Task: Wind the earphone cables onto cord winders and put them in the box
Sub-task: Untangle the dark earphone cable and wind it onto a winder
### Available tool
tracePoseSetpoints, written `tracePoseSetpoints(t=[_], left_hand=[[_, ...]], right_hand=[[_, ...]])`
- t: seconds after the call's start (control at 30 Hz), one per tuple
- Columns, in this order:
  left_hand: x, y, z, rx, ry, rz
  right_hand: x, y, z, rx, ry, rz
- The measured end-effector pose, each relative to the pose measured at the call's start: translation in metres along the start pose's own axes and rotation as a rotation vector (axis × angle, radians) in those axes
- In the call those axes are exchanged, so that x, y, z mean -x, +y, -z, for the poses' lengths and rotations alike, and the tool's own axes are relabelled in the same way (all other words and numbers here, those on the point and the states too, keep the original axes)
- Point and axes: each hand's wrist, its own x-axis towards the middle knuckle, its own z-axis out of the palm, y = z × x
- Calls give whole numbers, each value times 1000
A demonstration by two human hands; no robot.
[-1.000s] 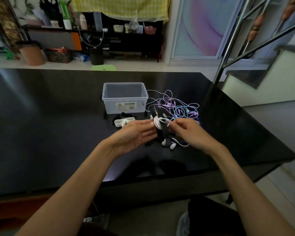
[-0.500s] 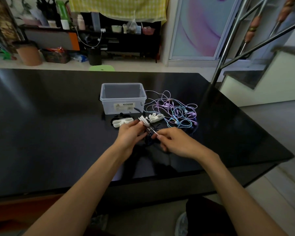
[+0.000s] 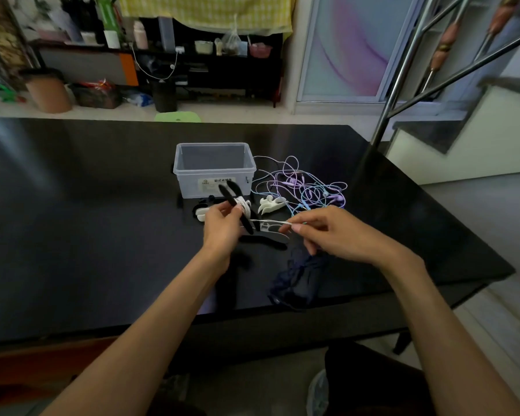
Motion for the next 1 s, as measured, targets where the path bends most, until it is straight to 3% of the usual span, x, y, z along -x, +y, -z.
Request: tracePoseSetpoints(t=[0.1, 0.2, 0.3, 0.4, 0.5, 0.8, 0.9, 1.0], left_hand=[[4, 1, -2, -138, -163, -9], [14, 6, -4, -305, -375, 33], [20, 8, -5, -319, -590, 123], [21, 9, -4, -258, -700, 166], [22, 13, -2, -156, -762, 203], [19, 17, 4, -175, -763, 170], [20, 17, 7, -220, -807, 156], [21, 20, 7, -81, -818, 169]], right_hand=[[-3, 7, 0, 89, 55, 37], [-7, 16, 1, 155, 253, 48], [-11, 23, 2, 116, 363, 67], [-12, 29, 4, 85, 416, 20], [-11, 36, 7, -33, 423, -25], [-13, 33, 7, -254, 419, -10], [-14, 33, 4, -296, 358, -71], [-12, 36, 1, -372, 231, -167]])
